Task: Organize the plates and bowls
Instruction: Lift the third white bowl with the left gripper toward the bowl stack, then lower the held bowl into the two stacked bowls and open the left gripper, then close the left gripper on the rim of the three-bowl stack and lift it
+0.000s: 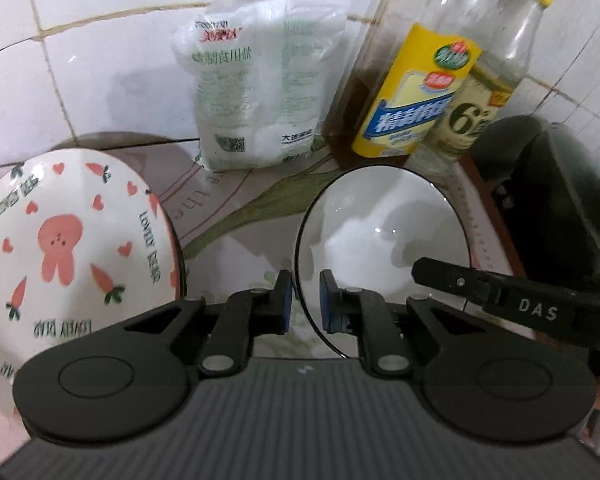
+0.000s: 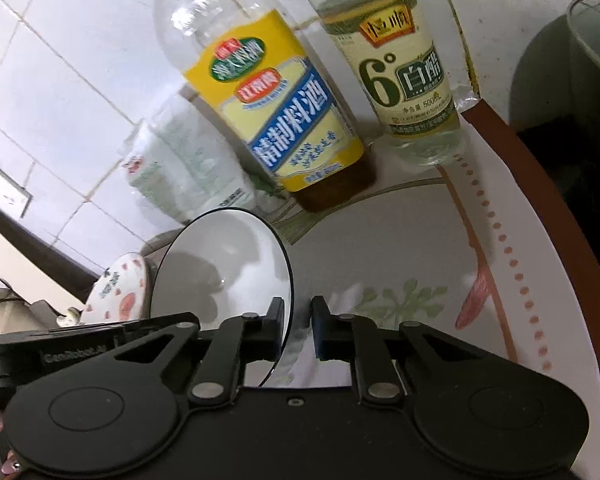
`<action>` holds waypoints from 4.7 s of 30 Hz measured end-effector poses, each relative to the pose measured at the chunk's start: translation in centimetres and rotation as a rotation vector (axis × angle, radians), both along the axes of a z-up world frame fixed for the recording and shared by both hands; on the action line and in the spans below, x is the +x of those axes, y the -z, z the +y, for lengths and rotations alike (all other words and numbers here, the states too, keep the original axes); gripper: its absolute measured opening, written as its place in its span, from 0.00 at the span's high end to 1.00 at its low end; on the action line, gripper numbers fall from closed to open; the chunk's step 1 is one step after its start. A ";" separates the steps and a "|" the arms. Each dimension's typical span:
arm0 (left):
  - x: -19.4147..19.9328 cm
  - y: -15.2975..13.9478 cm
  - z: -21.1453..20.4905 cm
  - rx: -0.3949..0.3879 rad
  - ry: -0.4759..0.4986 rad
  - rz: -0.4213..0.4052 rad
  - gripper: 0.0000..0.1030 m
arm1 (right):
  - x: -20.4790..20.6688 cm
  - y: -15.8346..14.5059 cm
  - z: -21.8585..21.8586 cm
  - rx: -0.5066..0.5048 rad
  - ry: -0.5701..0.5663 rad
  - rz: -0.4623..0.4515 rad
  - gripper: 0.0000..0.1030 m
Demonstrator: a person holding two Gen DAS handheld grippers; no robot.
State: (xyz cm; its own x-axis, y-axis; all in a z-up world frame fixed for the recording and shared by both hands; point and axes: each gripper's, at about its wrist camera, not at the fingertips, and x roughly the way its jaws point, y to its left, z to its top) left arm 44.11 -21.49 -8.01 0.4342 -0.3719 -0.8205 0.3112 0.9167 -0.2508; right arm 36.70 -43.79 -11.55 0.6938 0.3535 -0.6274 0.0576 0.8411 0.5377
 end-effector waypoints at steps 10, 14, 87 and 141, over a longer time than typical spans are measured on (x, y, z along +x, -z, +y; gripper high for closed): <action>-6.1 -6.9 3.1 -0.070 0.001 -0.081 0.87 | -5.4 -5.6 1.2 -0.003 -0.034 -0.086 0.83; -8.7 -9.0 4.4 -0.076 -0.001 -0.117 0.87 | -7.4 -7.4 2.0 -0.018 -0.065 -0.099 0.83; -14.4 -3.5 11.1 0.065 -0.076 -0.152 0.65 | -12.4 -5.0 12.6 -0.473 -0.260 -0.221 0.60; -20.4 3.1 17.0 -0.455 -0.055 -0.301 0.29 | -20.2 2.9 15.7 -0.479 -0.237 -0.437 0.05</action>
State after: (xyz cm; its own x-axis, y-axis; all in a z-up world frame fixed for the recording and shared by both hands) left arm 23.74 -4.51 -11.06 0.6541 -0.6301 -0.4186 0.3847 0.7535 -0.5331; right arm 16.52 -28.05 -14.45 0.8565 0.2809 -0.4330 -0.2949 0.9548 0.0362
